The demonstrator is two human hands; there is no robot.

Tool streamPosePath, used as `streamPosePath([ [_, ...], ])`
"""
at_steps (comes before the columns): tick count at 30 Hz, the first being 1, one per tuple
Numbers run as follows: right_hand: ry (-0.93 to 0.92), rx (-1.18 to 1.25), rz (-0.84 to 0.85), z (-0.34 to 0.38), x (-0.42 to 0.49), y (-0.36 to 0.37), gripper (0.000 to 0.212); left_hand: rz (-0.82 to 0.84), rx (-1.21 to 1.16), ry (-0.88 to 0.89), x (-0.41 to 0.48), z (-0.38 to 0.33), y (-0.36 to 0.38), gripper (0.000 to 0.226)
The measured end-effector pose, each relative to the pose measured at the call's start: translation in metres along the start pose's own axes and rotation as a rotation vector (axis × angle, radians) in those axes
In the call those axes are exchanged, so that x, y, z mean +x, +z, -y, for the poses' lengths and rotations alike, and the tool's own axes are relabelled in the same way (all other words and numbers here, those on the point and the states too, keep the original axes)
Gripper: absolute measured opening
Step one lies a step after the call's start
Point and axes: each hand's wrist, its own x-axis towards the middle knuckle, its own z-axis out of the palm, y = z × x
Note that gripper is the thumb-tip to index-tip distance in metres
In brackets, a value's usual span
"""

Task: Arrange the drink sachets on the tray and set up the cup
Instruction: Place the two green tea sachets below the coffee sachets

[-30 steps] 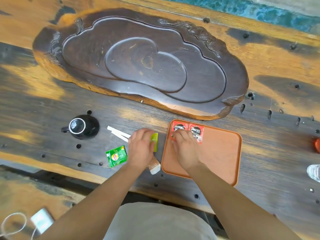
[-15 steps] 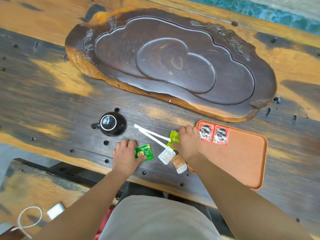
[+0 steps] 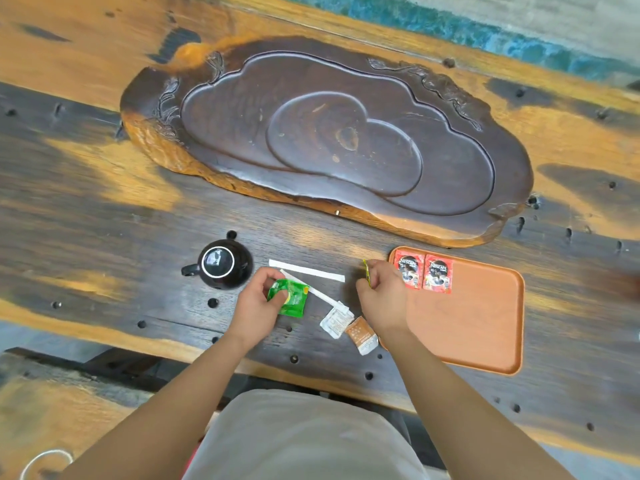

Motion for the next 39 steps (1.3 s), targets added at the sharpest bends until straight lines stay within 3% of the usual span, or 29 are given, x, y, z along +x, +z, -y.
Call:
streamPosePath([
  [3,0.101,0.189,0.02,0.001,-0.004,-0.009,0.036,0.063,-0.07,-0.017,0.008,-0.013,0.003,0.036],
  [7,0.11,0.269,-0.022,-0.006,-0.006,-0.023,0.034,0.155,-0.047,-0.034,0.019,-0.037,0.023,0.025],
  [13,0.089,0.17,-0.119,-0.043,-0.008,-0.064,0.027,0.326,0.078,0.016,0.027,-0.064,0.085,0.021],
  [16,0.117,0.151,-0.121,-0.065,-0.016,-0.078,0.009,0.375,0.148,0.022,0.027,-0.065,0.113,0.019],
  [22,0.186,-0.014,-0.073,-0.116,-0.027,-0.103,0.03,0.443,0.35,0.108,0.015,-0.063,0.178,0.02],
  [26,0.181,-0.111,-0.013,-0.135,-0.029,-0.109,0.032,0.428,0.552,0.237,0.008,-0.059,0.204,0.023],
  [31,0.131,-0.358,0.003,-0.155,-0.03,-0.115,0.035,0.287,0.849,0.481,0.003,-0.054,0.218,0.029],
  [35,-0.022,-0.49,0.01,-0.162,-0.03,-0.125,0.033,0.16,0.907,0.562,-0.001,-0.045,0.217,0.033],
  [39,-0.185,-0.562,0.121,-0.17,-0.028,-0.129,0.041,0.196,0.961,0.634,-0.012,-0.034,0.214,0.034],
])
